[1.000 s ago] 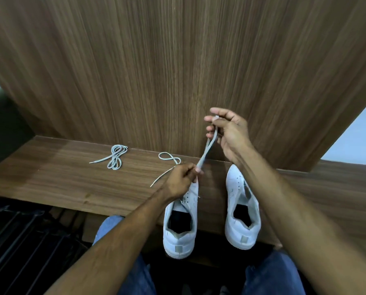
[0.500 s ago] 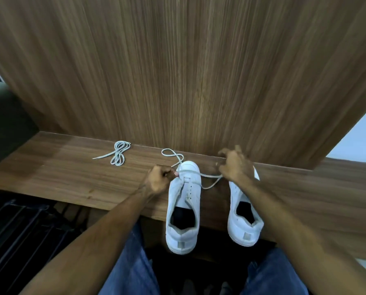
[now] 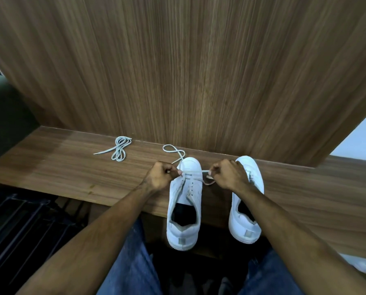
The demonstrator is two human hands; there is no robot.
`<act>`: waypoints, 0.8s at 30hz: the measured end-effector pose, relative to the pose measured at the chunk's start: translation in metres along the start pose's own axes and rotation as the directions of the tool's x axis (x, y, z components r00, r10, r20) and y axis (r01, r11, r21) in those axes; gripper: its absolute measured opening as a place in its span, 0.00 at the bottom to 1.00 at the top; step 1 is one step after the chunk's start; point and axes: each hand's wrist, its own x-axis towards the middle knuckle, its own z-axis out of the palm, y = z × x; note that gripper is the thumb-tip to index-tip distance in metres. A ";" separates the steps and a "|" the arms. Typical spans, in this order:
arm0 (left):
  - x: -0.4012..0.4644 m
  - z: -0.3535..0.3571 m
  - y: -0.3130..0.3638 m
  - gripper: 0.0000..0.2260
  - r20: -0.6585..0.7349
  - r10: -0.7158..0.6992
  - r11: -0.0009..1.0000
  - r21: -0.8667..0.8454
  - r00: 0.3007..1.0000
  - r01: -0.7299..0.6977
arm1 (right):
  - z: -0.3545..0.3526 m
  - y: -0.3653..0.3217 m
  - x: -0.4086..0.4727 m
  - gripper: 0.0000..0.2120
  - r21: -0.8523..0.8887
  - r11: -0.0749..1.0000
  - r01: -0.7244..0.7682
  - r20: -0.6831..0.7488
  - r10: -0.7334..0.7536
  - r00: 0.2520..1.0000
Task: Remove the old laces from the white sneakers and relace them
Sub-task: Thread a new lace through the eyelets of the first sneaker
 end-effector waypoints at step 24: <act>-0.007 0.017 -0.005 0.18 -0.081 -0.258 0.964 0.050 0.963 0.262 | 0.060 -0.038 -0.009 0.06 0.387 0.914 -0.117 -0.001 0.128 0.992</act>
